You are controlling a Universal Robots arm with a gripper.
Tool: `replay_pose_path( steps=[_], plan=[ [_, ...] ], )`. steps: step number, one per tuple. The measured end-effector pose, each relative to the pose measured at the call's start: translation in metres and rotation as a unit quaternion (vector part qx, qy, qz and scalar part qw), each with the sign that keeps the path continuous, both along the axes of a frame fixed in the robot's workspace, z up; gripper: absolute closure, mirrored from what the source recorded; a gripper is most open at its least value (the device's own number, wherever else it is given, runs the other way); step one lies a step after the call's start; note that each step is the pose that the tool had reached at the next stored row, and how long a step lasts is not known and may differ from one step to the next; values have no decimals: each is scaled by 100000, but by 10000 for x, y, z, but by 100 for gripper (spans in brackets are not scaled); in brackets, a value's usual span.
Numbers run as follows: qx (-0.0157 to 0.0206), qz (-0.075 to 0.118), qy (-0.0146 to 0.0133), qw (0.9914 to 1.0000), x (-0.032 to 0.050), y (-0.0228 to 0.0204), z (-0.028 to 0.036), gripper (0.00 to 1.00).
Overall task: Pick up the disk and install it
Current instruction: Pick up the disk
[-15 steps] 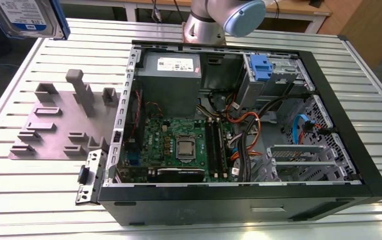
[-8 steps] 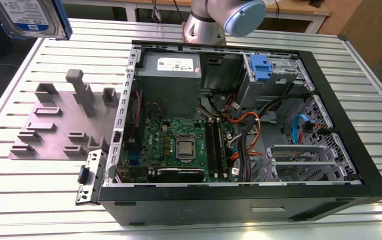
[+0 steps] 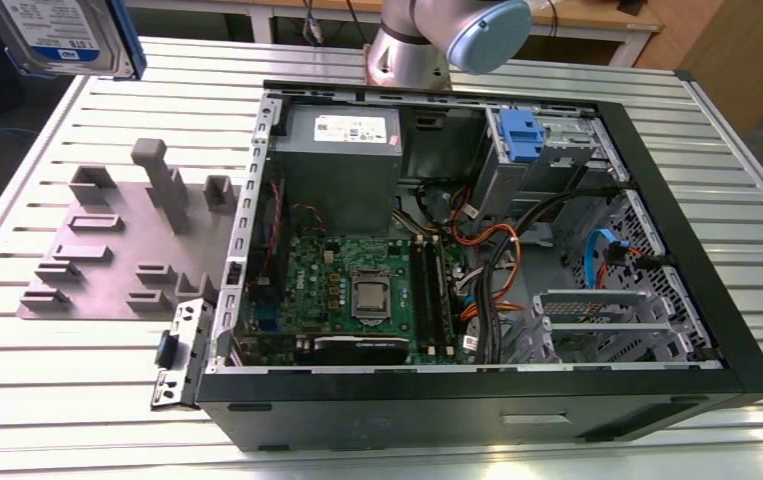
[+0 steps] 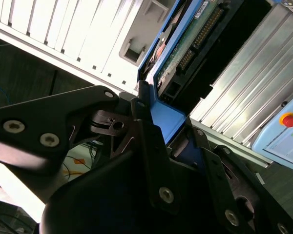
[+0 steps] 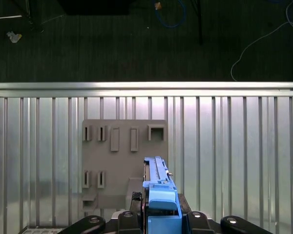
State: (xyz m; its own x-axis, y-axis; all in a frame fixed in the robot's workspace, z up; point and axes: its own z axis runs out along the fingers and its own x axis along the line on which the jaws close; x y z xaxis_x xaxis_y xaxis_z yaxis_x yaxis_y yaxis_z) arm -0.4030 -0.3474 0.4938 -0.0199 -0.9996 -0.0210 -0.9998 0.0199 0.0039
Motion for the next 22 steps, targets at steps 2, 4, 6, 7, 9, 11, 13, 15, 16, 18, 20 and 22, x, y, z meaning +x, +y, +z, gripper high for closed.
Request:
replay_pose_path(
  steps=[2, 4, 6, 7, 9, 11, 13, 15, 16, 18, 20, 22],
  plan=[
    [-2, 1, 3, 100000, 6, 0, 0, 64],
    [-1, -3, 3, 100000, 13, 0, 0, 64],
    [2, -3, -1, 100000, 19, 0, 0, 64],
    [1, -4, -1, 100000, 22, 0, 0, 64],
    [0, -2, 2, 100000, 28, 0, 0, 64],
    [2, -1, -1, 100000, 33, 0, 0, 64],
    [1, -5, -1, 100000, 38, 0, 0, 64],
    [1, -3, -1, 100000, 43, 0, 0, 64],
    [1, -3, 2, 100000, 45, 0, 0, 64],
    [1, -2, 0, 100000, 50, 0, 0, 64],
    [1, -2, 1, 100000, 55, 0, 0, 64],
    [2, -3, -1, 100000, 59, 0, 0, 64]
  ],
)
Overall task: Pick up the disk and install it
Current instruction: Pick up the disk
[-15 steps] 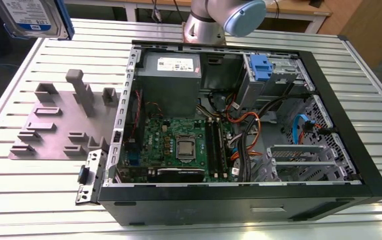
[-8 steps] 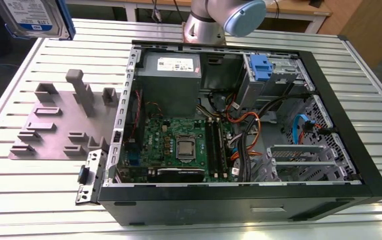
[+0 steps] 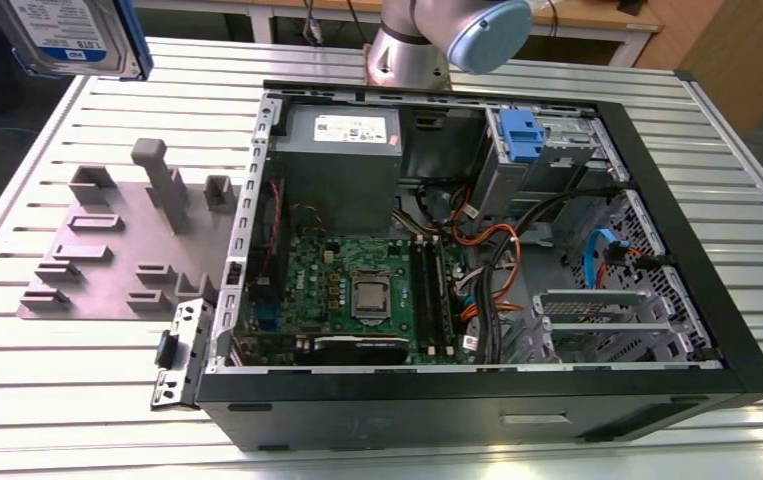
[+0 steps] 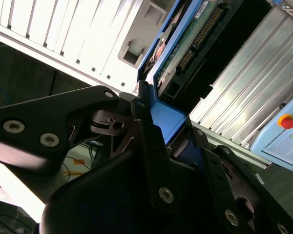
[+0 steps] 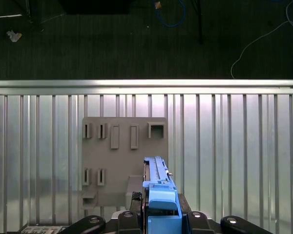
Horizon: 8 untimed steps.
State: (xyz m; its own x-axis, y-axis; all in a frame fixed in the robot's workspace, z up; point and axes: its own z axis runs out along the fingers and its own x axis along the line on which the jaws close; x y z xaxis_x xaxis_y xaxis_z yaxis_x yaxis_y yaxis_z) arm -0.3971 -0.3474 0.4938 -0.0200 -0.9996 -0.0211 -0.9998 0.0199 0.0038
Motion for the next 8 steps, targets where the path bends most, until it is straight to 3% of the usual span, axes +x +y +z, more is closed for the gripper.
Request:
replay_pose_path(
  steps=[8],
  plan=[
    [-2, 1, 1, 100000, 18, 0, 0, 64]
  ],
)
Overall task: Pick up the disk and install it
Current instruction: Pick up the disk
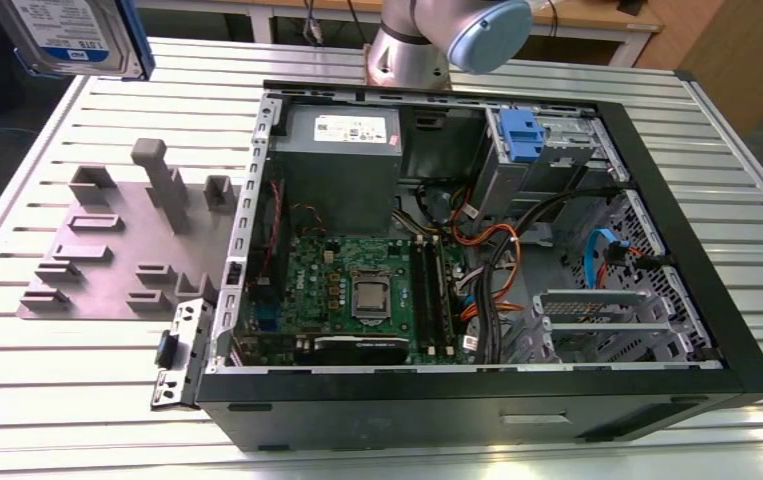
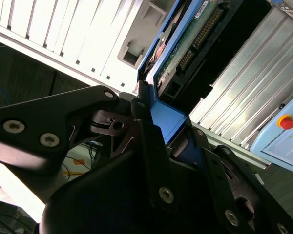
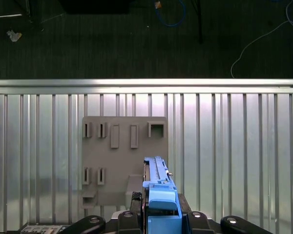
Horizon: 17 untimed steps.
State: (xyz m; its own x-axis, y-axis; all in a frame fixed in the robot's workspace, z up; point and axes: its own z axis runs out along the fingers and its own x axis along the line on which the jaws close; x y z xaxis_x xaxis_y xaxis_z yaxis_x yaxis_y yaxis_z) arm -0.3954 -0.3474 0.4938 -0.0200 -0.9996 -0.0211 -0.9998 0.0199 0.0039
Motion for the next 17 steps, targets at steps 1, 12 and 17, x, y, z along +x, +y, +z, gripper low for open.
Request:
replay_pose_path(
  steps=[1, 12, 17],
  plan=[
    [0, -2, 3, 100000, 2, 0, 0, 64],
    [1, -1, -2, 100000, 23, 0, 0, 64],
    [0, -1, 1, 100000, 78, 0, 0, 64]
  ],
)
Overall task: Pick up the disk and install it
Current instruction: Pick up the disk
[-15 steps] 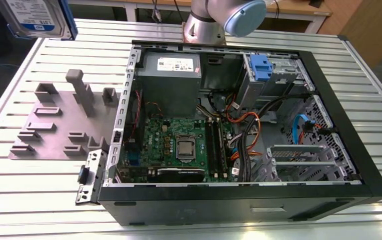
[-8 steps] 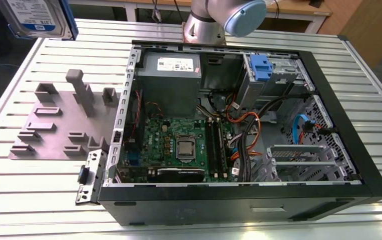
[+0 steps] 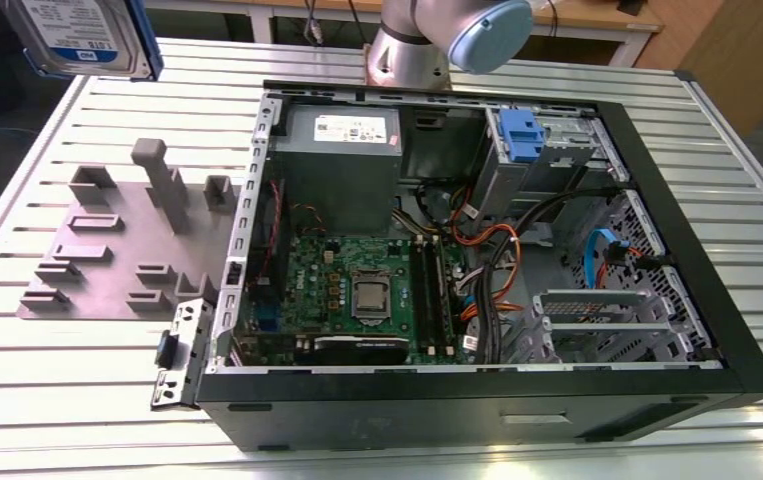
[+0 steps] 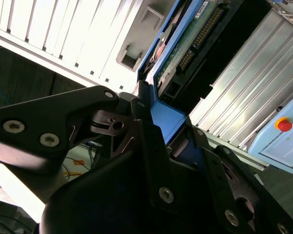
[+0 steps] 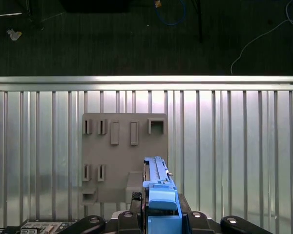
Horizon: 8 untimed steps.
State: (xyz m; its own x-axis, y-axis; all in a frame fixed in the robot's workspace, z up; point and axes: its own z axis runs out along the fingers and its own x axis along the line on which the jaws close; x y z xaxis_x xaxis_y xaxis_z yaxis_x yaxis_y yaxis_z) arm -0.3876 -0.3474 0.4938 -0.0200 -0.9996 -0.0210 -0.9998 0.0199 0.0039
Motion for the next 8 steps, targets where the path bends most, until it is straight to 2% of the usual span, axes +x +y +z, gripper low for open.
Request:
replay_pose_path(
  steps=[8],
  plan=[
    [-7, 5, -2, 100000, 31, 0, 0, 64]
  ],
)
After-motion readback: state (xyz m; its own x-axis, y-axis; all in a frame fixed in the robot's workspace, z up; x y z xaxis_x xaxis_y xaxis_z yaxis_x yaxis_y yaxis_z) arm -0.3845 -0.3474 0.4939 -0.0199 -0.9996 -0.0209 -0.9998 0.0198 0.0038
